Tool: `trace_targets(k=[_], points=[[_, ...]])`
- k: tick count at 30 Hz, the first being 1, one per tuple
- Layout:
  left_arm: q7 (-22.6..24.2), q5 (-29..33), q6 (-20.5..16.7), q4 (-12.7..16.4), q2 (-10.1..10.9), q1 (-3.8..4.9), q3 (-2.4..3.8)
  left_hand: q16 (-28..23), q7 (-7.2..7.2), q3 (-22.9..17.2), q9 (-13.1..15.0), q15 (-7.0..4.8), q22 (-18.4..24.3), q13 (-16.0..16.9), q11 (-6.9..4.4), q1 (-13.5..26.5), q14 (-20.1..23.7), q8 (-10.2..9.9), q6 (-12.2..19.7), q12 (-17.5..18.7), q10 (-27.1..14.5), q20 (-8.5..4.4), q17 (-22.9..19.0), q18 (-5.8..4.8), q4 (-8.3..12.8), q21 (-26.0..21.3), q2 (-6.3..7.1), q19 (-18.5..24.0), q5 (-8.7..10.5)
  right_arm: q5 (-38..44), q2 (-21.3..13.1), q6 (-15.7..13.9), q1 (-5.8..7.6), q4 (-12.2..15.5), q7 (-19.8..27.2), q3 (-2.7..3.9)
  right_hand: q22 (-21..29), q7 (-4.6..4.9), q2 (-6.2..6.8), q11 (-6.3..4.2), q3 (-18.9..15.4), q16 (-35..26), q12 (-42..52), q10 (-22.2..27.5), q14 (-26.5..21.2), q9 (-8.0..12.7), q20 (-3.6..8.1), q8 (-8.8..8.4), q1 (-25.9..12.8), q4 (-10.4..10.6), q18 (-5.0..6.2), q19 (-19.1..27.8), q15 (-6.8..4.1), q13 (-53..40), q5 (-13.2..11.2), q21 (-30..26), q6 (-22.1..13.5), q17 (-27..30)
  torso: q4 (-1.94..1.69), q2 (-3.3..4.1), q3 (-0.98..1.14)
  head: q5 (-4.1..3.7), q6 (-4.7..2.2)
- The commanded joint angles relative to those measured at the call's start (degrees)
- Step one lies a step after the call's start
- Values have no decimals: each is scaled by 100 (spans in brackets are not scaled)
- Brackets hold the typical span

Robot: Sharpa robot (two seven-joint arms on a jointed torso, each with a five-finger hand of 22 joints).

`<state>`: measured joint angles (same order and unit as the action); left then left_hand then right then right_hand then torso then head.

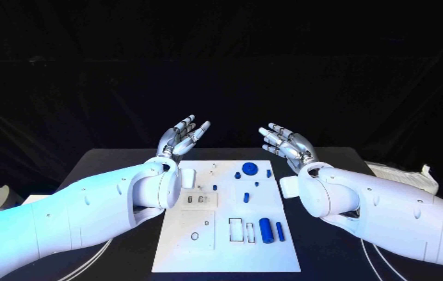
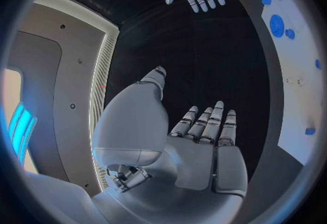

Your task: Assemble the parts on the task board

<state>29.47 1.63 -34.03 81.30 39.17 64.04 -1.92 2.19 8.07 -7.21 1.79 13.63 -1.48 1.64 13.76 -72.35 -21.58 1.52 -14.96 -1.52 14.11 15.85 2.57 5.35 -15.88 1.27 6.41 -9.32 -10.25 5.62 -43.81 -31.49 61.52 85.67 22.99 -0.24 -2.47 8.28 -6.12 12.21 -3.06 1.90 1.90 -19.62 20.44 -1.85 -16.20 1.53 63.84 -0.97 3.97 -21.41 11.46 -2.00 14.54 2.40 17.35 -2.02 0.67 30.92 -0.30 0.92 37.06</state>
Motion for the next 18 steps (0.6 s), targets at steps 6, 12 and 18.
trace_targets(k=[6,12,18], points=[[164,63,551,-36,-27,21,-3,552,871,-146,131,-15,-218,140,124,-514,-2071,258,-1173,-266,1452,95,263,185,88,423,-191,-1145,-37,714,31,1281,37,-111,-553,-6,-238,652,-78,71,288,383,334,-2628,2844,-160,-42,262,1108,-649,545,-2113,-7,-171,-23,548,1906,-175,2,0,-1,0,-1],[125,67,804,115,382,34,-3,1124,649,-212,310,-507,-623,294,-225,-692,-3674,692,-3256,-815,3835,-57,459,542,424,1404,-425,-3706,-19,1827,23,747,144,-546,-119,20,-245,481,-76,-142,534,474,430,-3502,3615,-198,42,348,1360,-922,670,-2671,-232,-155,-106,758,3216,-161,5,86,-4,19,46],[26,59,1058,365,628,46,-3,1181,460,-311,250,-768,-565,245,-459,-735,-4479,737,-3845,-807,4567,-333,643,527,564,1515,-505,-4467,-33,2510,23,760,269,-684,-182,35,-224,426,-25,-221,731,446,353,-3782,4015,-192,156,267,1368,-1069,672,-2975,-344,-154,-142,852,3509,-168,5,213,7,21,10]])
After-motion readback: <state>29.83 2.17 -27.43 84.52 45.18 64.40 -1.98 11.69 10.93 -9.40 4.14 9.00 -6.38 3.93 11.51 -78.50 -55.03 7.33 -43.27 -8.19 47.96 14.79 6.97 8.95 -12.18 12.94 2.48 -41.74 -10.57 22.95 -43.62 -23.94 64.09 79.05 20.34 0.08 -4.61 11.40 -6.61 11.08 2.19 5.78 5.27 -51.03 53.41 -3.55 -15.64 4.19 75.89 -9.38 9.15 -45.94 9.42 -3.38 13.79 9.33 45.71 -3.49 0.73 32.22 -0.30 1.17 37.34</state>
